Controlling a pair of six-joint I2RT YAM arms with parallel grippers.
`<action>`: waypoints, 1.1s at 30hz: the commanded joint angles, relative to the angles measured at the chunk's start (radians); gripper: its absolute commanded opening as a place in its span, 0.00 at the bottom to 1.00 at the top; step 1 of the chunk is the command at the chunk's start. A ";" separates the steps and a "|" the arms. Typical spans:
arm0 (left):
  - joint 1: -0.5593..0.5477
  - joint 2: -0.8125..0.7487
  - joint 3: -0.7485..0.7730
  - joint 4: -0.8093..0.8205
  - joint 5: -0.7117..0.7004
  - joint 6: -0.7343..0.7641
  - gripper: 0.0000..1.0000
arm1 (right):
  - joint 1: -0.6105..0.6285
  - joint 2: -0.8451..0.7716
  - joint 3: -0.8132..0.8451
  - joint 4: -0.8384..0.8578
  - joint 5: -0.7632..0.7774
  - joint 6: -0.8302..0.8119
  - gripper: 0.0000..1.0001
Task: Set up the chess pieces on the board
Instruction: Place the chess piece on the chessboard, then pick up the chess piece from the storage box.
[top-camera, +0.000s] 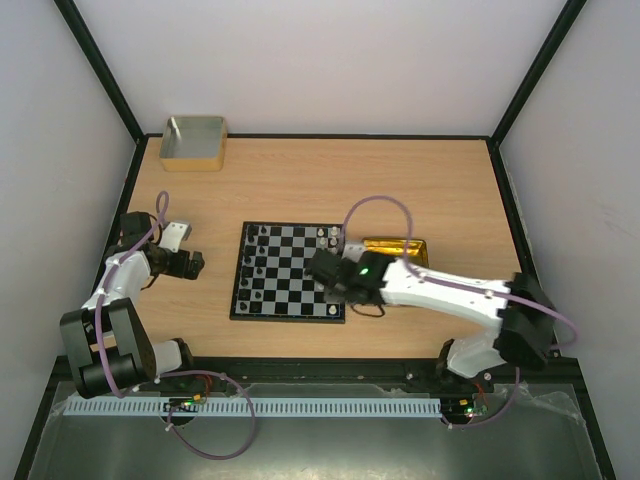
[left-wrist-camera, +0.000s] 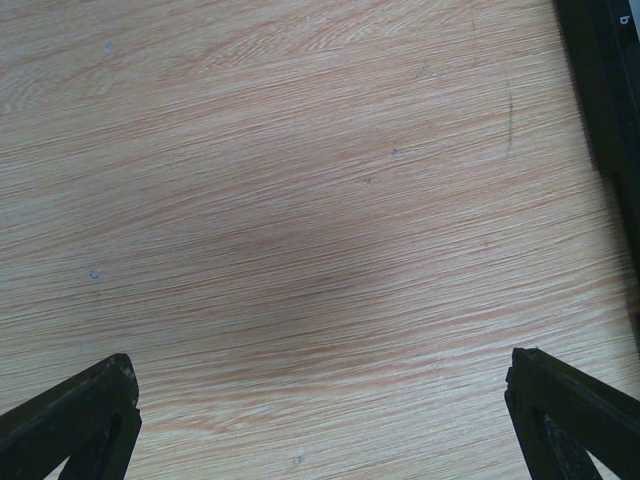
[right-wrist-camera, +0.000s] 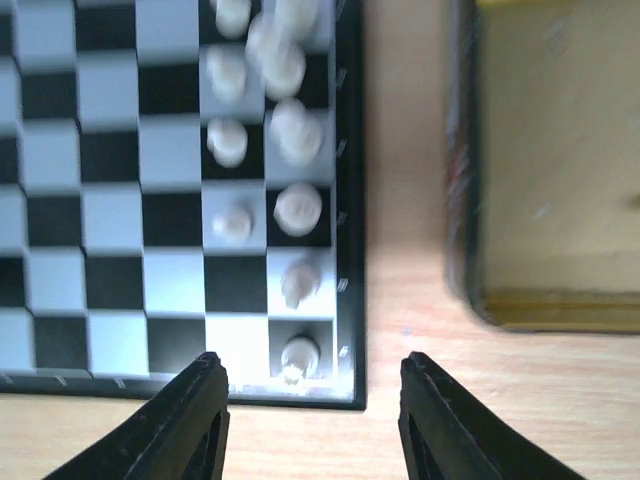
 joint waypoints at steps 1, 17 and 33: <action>-0.002 0.000 -0.008 -0.002 0.005 -0.003 1.00 | -0.152 -0.165 0.029 -0.133 0.112 -0.020 0.46; -0.001 0.028 0.003 -0.004 -0.009 0.010 1.00 | -0.778 -0.068 -0.188 0.194 -0.169 -0.302 0.43; -0.001 0.053 0.023 -0.007 -0.016 0.021 1.00 | -0.793 -0.008 -0.252 0.281 -0.237 -0.295 0.33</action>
